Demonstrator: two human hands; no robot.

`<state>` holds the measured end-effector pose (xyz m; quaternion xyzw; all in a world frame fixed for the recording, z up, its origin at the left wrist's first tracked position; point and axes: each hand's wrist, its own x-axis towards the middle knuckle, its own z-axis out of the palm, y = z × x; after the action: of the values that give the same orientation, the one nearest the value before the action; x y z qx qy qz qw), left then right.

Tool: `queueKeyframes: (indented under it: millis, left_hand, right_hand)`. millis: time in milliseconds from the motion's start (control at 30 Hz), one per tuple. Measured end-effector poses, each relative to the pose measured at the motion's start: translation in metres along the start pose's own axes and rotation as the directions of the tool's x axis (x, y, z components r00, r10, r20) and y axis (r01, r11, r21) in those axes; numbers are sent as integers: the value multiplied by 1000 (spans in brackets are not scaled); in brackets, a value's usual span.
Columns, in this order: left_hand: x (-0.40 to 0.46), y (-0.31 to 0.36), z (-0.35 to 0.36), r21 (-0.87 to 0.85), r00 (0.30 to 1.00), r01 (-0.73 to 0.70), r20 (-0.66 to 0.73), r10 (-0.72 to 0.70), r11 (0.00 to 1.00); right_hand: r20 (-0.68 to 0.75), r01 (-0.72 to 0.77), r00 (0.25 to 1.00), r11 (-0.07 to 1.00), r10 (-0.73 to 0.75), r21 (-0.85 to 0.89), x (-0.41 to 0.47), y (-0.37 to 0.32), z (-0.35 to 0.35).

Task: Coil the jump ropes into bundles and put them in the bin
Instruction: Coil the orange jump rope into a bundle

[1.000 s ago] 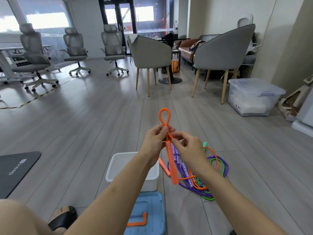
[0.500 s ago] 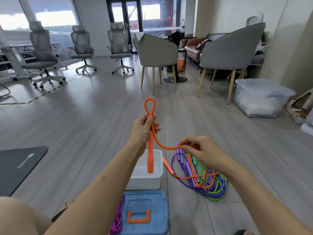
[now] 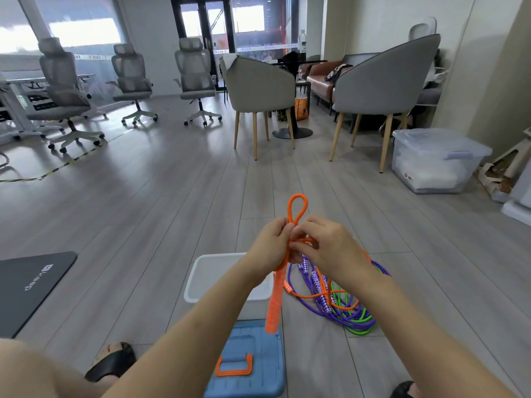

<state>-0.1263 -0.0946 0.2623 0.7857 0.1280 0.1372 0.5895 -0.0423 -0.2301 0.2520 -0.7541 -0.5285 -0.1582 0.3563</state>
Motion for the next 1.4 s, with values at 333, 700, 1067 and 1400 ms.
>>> queueKeyframes:
  millis: [333, 700, 1067, 1400]
  left_hand:
    - [1, 3, -14, 0, 997, 13, 76, -13, 1000]
    - [-2, 6, -17, 13, 967, 1, 254, -4, 1000]
    - [1, 13, -35, 120, 961, 12, 273, -45, 993]
    - [3, 5, -21, -230, 994, -13, 107, 39, 973]
  right_hand:
    - [97, -121, 988, 992, 117, 39, -3, 25, -19]
    - [40, -131, 991, 991, 131, -9, 2, 21, -10]
    - [31, -263, 965, 958, 261, 114, -4, 35, -12]
    - [-135, -583, 645, 599, 752, 550, -6, 35, 7]
